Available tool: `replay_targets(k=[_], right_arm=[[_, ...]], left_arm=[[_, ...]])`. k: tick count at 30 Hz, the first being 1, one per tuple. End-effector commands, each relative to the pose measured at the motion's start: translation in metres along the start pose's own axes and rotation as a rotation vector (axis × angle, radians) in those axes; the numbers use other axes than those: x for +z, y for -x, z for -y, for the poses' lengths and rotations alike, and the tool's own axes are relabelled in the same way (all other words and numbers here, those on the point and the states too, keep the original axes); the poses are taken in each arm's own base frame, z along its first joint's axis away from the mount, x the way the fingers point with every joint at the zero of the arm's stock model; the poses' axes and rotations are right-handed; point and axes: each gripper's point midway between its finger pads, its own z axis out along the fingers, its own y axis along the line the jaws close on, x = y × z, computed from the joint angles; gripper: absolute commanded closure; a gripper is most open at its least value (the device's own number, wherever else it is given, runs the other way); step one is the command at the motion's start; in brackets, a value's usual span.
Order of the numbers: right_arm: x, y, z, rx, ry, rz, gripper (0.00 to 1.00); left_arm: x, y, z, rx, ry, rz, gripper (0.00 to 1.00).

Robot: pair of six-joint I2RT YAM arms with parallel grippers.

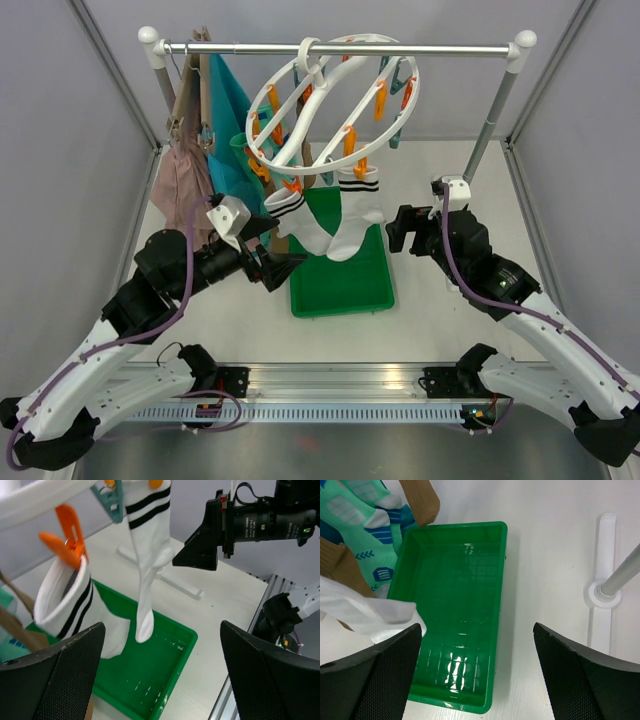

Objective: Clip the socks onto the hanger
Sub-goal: Reset both arms

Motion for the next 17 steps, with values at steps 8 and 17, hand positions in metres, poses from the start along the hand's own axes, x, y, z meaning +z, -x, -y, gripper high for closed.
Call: replay_targets(k=[8,17], right_arm=[[0.005,0.001,0.003,0.041,-0.017,0.053,0.02],[0.000,-0.003,0.008,0.039,-0.021,0.060,0.02]], left_arm=[[-0.031,-0.028,-0.029,0.010,0.183,-0.072,0.00],[-0.035,-0.031,-0.030,0.019,0.185,-0.062,0.00]])
